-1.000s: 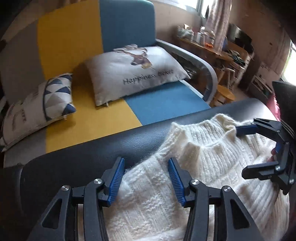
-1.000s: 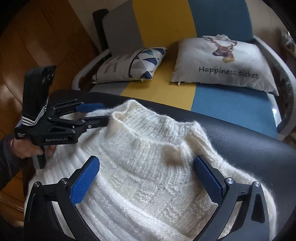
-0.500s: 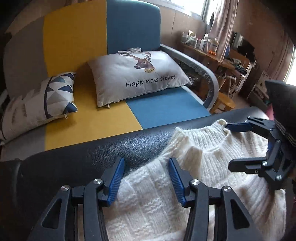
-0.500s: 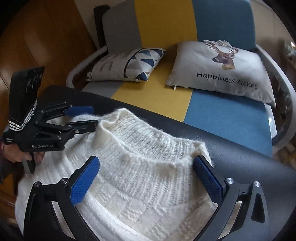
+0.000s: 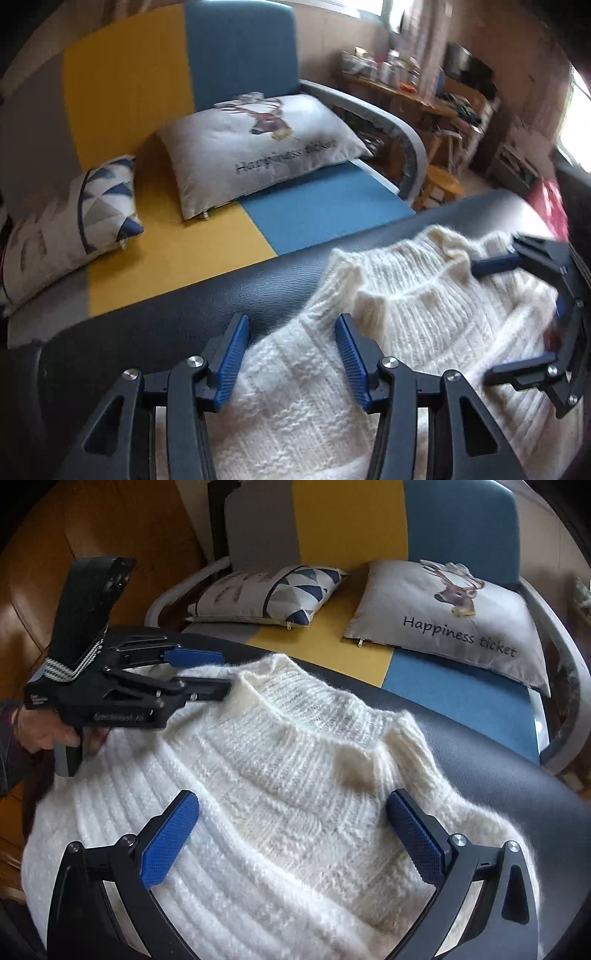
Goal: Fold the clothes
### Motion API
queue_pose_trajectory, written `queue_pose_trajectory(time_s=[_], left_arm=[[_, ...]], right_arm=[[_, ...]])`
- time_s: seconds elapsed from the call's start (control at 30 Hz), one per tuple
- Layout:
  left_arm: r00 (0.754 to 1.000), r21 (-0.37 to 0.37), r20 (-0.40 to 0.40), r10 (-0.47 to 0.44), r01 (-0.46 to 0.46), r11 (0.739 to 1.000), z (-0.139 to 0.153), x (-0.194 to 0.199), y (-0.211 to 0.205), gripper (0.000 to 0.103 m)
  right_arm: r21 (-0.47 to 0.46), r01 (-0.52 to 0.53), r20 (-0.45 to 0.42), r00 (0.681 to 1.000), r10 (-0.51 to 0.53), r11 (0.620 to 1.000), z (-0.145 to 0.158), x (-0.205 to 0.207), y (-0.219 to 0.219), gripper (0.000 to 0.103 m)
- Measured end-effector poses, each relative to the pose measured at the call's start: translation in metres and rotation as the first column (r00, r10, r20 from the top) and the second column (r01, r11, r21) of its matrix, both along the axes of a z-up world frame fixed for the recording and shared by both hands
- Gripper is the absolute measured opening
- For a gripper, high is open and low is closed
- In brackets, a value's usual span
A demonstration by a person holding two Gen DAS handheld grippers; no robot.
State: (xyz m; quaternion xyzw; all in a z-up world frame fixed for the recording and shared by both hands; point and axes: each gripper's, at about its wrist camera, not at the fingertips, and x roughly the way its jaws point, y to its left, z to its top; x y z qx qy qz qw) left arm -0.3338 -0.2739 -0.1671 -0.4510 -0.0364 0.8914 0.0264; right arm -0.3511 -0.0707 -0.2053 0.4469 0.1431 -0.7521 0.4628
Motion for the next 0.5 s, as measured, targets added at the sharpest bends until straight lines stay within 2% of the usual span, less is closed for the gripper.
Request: queue_pose_trajectory(time_s=[0.13,0.2,0.27,0.3,0.4,0.5], left_arm=[[0.996,0.083,-0.044,0.076,-0.072,0.994,0.009,0.013,-0.015,0.048],[0.993,0.149,-0.116,0.017,0.001,0.989,0.018,0.026,-0.011,0.048],[0.987,0.235,-0.144,-0.075,0.108,0.966,0.021,0.039,-0.005,0.048],[0.983,0.252,-0.146,-0.113,0.148,0.956,0.02,0.044,0.0,0.048],[0.982,0.174,-0.091,-0.164,0.178,0.969,0.009,0.043,0.013,0.049],[0.998,0.174,-0.035,-0.057,0.062,0.983,-0.003,0.032,0.001,0.045]], right_arm=[[-0.023,0.033,0.012,0.999,-0.033,0.999,0.011,0.01,0.022,0.103],[-0.008,0.073,0.013,0.997,-0.073,0.997,0.007,0.008,0.036,0.103],[0.022,0.126,0.023,0.992,-0.127,0.992,-0.006,0.004,0.05,0.103],[0.001,0.128,0.008,0.992,-0.128,0.992,-0.006,0.006,0.054,0.103],[-0.025,0.153,0.018,0.988,-0.152,0.988,-0.003,0.007,0.055,0.103],[-0.023,0.156,0.008,0.988,-0.155,0.988,0.001,0.012,0.05,0.103]])
